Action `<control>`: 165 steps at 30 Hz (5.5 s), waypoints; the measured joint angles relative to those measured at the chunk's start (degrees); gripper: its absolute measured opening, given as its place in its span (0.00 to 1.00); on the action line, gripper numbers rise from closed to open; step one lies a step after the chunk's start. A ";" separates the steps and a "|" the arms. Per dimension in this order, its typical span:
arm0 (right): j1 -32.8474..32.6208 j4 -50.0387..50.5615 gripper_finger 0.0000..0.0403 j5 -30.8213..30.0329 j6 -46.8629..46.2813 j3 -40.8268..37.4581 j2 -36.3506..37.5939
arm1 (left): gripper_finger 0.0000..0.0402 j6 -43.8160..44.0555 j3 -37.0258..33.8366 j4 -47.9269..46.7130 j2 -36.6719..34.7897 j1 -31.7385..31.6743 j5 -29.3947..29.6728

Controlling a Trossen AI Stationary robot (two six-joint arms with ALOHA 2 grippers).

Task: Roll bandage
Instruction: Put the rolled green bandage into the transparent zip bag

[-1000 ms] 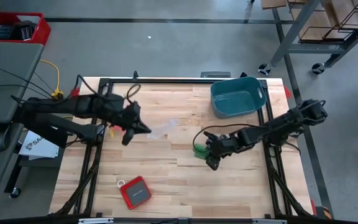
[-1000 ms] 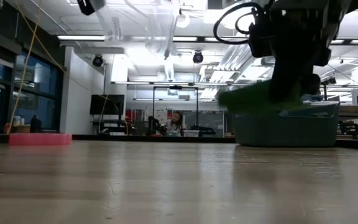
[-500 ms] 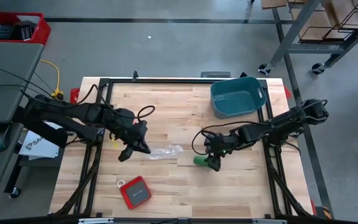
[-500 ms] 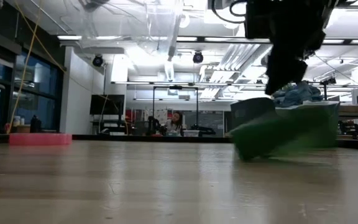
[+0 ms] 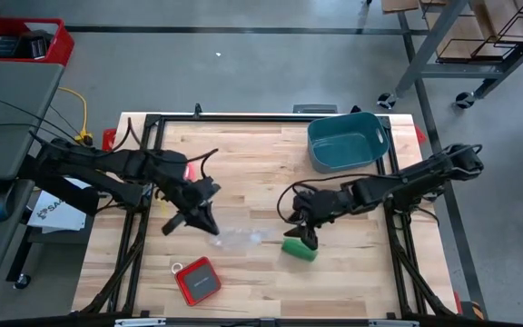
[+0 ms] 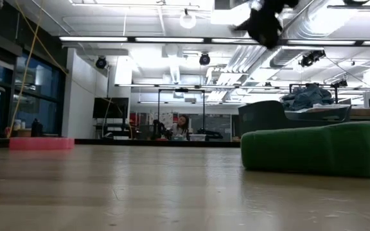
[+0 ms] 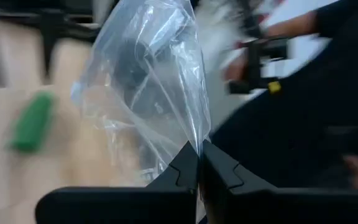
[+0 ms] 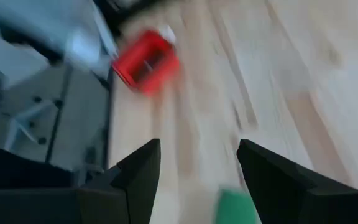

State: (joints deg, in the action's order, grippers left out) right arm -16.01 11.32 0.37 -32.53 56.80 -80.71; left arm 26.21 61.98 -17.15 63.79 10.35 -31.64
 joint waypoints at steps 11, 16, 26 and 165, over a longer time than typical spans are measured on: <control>-0.19 -4.63 0.52 -4.46 14.71 13.03 0.55 | 0.00 7.53 0.00 4.83 0.02 -0.38 -2.80; -0.24 -4.23 0.52 -6.02 17.52 14.60 0.49 | 0.00 9.00 0.00 8.71 0.04 -1.96 -2.23; -0.26 -4.56 0.52 -5.25 17.55 14.62 0.53 | 0.00 9.60 0.00 9.32 0.04 -3.88 -1.94; -1.01 30.91 0.00 -17.04 -3.50 14.60 0.79 | 0.44 87.70 -34.33 -32.49 1.15 7.58 47.21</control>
State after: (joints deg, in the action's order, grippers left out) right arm -17.02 42.23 -16.67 -36.03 71.40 -79.92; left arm 113.91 27.64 -49.64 64.94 17.93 15.57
